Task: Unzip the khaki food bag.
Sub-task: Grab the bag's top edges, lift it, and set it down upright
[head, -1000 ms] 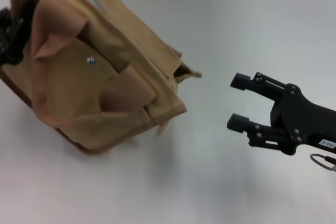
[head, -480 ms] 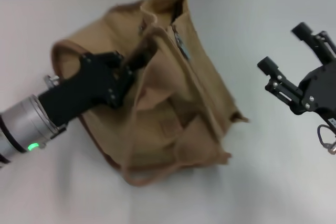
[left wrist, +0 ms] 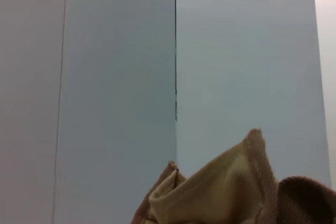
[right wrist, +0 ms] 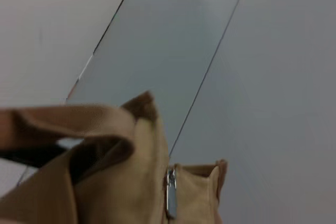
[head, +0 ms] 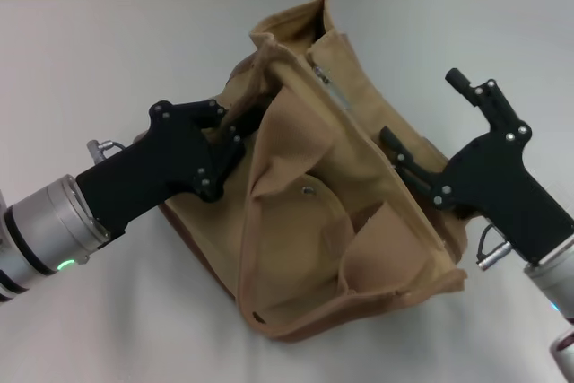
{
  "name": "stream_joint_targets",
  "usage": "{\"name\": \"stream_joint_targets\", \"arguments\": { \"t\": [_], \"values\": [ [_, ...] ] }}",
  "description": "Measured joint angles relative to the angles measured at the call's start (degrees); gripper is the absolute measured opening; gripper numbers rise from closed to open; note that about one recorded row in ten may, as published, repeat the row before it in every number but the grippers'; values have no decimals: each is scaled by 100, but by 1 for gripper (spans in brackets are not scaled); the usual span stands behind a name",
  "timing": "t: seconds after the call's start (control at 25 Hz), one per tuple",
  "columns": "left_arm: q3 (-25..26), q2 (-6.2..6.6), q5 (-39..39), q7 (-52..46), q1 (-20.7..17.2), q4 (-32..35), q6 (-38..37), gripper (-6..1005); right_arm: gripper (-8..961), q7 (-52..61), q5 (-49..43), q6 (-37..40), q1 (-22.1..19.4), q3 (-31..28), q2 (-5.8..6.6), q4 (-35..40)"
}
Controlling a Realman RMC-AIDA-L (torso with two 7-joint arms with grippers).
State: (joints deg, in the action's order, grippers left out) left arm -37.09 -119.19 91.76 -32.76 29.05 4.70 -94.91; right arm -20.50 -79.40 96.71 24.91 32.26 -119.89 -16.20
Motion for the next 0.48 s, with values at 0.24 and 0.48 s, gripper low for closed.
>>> {"name": "stream_joint_targets", "arguments": {
  "t": [0.24, 0.48],
  "values": [
    [786, 21, -13, 101, -240, 24, 70, 59, 843, 1066, -19, 452, -215, -853, 3, -10],
    [1581, 77, -10, -26, -638, 406, 57, 59, 842, 4539, 4, 236, -437, -1726, 29, 976]
  ]
}}
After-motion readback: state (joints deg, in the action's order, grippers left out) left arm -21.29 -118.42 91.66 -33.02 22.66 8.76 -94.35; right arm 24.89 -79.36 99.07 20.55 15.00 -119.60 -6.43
